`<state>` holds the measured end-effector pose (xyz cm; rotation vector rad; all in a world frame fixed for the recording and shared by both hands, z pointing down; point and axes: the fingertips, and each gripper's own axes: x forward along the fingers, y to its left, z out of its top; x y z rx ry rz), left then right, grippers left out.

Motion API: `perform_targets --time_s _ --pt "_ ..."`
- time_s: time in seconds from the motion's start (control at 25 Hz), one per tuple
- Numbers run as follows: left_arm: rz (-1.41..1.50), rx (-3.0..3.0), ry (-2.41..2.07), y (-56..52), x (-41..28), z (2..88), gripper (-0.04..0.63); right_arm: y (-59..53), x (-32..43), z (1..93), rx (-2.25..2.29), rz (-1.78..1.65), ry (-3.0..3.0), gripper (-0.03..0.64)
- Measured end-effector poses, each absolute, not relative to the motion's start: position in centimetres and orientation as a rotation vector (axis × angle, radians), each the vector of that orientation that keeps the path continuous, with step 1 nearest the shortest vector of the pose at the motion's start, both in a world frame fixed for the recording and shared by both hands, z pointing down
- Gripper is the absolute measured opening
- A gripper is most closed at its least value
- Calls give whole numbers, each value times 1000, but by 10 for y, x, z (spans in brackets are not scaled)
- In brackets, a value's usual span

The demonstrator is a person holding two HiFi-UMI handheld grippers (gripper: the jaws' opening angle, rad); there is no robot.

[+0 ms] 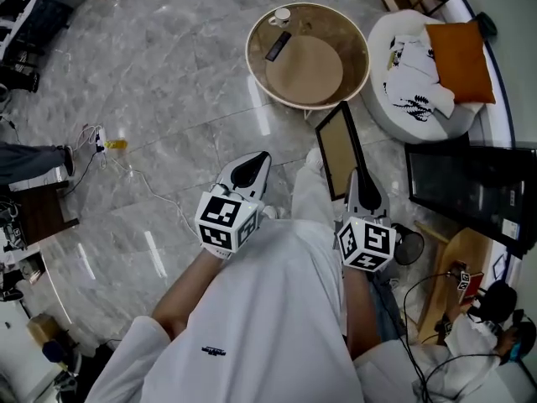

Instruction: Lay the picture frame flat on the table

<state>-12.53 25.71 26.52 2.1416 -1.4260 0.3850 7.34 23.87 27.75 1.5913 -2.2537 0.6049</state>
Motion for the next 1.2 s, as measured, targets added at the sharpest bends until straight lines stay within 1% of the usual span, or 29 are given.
perform_targets --time_s 0.56,0.8,1.2 --pt "469 2154 -1453 81 -41 252 5 69 141 287 1533 679 -2307 51" --pt "471 2125 -1472 40 -42 257 5 16 142 292 1504 686 -2313 51" --pt "488 2151 -1354 11 -59 259 5 -11 125 284 1557 696 -2242 51"
